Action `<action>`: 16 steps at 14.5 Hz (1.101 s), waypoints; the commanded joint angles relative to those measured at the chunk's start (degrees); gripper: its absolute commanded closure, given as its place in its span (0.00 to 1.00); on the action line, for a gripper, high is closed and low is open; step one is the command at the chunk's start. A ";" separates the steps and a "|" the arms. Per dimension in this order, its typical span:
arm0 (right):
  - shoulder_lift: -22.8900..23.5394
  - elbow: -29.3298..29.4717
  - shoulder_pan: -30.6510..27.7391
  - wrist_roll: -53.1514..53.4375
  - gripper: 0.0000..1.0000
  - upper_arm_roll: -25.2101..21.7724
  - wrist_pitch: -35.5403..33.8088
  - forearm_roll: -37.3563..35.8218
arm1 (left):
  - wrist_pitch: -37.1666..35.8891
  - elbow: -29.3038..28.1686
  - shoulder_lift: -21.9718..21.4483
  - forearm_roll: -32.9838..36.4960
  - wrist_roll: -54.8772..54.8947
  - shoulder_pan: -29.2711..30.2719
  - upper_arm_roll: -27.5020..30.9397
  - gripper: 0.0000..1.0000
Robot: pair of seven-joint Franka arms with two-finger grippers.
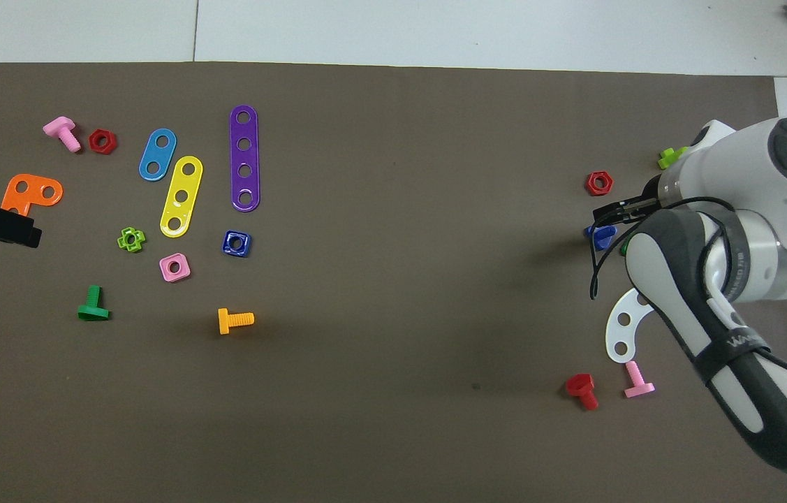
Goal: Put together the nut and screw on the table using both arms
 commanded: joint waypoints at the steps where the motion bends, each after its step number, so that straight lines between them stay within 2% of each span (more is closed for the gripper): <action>1: 0.32 -4.09 -0.37 -3.63 0.00 0.26 4.37 1.39 | 2.12 -3.05 -2.43 0.99 0.39 0.37 -0.23 0.00; 2: 1.20 -4.10 -0.37 -3.81 0.03 0.35 5.08 1.47 | 2.56 -3.14 -2.44 0.99 0.39 0.45 -0.23 0.00; 4: 1.64 -4.79 -0.46 -4.17 0.16 0.35 6.75 1.56 | 5.18 -5.50 -3.31 0.99 0.30 0.45 -0.23 0.00; 7: 1.82 -6.73 -0.46 -4.95 0.46 0.35 7.54 1.56 | 7.74 -7.80 -3.49 0.99 0.13 -0.68 -0.40 0.00; 8: 2.26 -7.17 -0.55 -6.35 0.50 0.35 7.63 1.56 | 7.75 -7.80 -3.14 0.99 0.13 -0.69 -0.66 0.00; 10: 2.52 -7.17 -0.81 -6.98 0.50 0.44 8.42 1.56 | 8.36 -8.41 -2.62 0.99 0.04 -2.96 -0.75 0.00; 12: 2.52 -7.08 -0.81 -6.89 0.54 0.44 8.95 1.74 | 14.04 -12.52 -1.83 0.90 -1.09 -4.55 -0.93 0.00; 14: 2.70 -7.08 -0.81 -7.33 0.54 0.35 9.47 6.28 | 18.98 -13.95 1.76 0.90 -6.09 -8.50 -0.93 0.00; 16: 2.88 -7.08 -0.72 -8.20 0.54 0.35 10.62 6.75 | 22.23 -13.95 4.67 0.90 -9.17 -10.00 -0.93 0.02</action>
